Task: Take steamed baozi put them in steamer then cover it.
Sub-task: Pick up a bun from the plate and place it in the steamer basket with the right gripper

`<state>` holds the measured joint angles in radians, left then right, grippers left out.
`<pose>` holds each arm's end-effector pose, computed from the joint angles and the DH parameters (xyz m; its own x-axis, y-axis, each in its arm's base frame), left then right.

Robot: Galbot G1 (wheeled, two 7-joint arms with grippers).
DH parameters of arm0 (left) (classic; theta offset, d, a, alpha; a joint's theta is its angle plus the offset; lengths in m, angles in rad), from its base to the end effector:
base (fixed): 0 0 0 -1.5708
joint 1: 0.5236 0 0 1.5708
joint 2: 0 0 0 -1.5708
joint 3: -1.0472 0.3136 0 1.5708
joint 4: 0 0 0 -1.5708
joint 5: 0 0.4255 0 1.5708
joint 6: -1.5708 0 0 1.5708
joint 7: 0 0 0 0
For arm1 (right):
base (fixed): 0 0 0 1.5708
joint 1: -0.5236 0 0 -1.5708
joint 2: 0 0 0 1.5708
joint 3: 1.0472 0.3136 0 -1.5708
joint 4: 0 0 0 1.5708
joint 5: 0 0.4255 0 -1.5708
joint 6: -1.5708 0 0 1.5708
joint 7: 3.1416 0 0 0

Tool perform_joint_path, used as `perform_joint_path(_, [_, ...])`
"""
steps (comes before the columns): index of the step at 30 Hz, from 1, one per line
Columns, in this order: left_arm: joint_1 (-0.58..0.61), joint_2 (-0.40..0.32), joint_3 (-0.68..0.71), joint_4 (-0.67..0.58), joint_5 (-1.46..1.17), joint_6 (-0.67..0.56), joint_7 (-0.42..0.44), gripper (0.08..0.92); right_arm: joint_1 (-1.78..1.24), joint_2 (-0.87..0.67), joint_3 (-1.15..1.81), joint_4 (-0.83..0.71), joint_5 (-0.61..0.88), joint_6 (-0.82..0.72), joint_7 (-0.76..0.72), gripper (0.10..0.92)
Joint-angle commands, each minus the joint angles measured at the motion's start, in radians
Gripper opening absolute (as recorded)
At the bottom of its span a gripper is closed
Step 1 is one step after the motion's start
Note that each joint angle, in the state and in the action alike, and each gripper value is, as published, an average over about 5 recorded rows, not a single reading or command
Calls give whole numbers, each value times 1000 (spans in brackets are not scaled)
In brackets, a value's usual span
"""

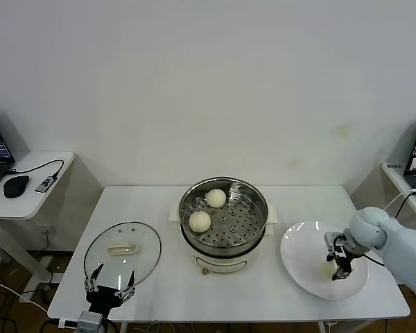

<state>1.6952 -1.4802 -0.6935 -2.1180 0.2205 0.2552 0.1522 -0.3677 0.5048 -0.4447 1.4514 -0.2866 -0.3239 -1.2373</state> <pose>0.2335 0.0695 -0.2850 -0.9285 -0.0465 0.3684 0.0845 0.9396 0.3315 0.4884 -0.1505 -0.2236 -0.0697 0.0056 0.9976 -0.9972 0.0279 -0.0698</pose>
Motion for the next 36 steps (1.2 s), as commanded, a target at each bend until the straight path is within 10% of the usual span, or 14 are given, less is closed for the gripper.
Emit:
perform_joint_path(1, [-8,-1,8,-3,0,0,0,823,113,-55,8,24,78,-3,-31,542])
perform_joint_path(17, [-28,-14,-4,-13,1,1,-44,823,833,286,-398,-139,431,63,-156,543])
perform_joint_path(36, [-19,-36,-24,-39,-5,-4,-67,823,886,615,-572,-237,360,866,-153,549])
